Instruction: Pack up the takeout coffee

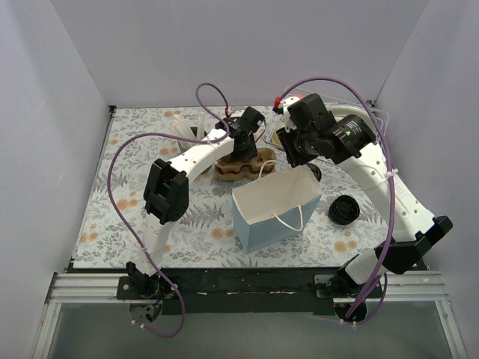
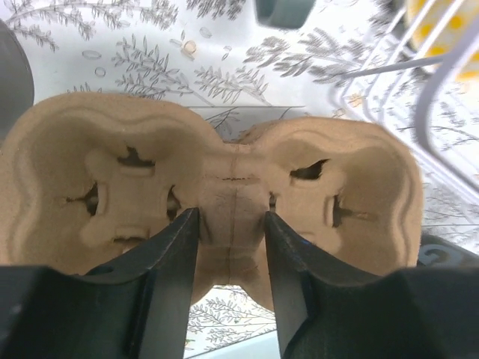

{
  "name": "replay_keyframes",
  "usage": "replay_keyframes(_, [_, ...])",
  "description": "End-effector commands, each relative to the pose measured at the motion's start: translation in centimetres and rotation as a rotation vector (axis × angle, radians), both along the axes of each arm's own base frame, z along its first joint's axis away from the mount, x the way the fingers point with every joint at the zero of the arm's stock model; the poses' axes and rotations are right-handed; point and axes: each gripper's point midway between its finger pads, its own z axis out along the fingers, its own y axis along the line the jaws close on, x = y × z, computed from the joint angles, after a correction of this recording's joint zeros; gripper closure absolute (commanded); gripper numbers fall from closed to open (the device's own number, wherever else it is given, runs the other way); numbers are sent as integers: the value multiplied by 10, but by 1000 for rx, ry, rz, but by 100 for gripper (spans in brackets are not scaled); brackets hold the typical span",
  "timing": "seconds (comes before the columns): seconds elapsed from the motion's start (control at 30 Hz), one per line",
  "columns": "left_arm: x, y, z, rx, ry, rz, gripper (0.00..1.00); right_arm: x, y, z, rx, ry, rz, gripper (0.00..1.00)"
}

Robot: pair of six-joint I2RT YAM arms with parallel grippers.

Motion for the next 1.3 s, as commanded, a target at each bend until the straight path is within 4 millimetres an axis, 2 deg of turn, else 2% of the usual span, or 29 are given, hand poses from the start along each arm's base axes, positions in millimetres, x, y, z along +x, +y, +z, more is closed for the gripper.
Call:
replay_keyframes(0.0, [15, -3, 54, -55, -121, -12, 64, 4, 5, 14, 36, -43, 13, 61])
replay_keyframes(0.1, [12, 0, 54, -46, -117, -9, 64, 4, 6, 15, 40, -44, 14, 60])
replay_keyframes(0.3, [11, -3, 72, -73, -134, -20, 67, 3, 6, 15, 57, -46, 8, 60])
replay_keyframes(0.37, [9, -3, 69, -78, -122, -22, 67, 3, 8, 15, 68, -50, 8, 60])
replay_keyframes(0.43, [6, 1, 61, -57, -102, -16, 58, 2, 8, 14, 79, -52, 4, 60])
replay_keyframes(0.63, [1, 6, 19, 1, -28, -1, 54, -1, 6, 10, 81, -49, 1, 61])
replay_keyframes(0.73, [0, 4, 8, -2, -9, 1, 50, 1, 7, 11, 71, -52, 8, 60])
replay_keyframes(0.77, [0, 4, 5, 1, -5, 1, 47, 2, 7, 10, 64, -49, 7, 61])
replay_keyframes(1.27, [0, 2, -18, 17, 20, -6, 47, 8, 11, 7, 46, -46, 25, 60])
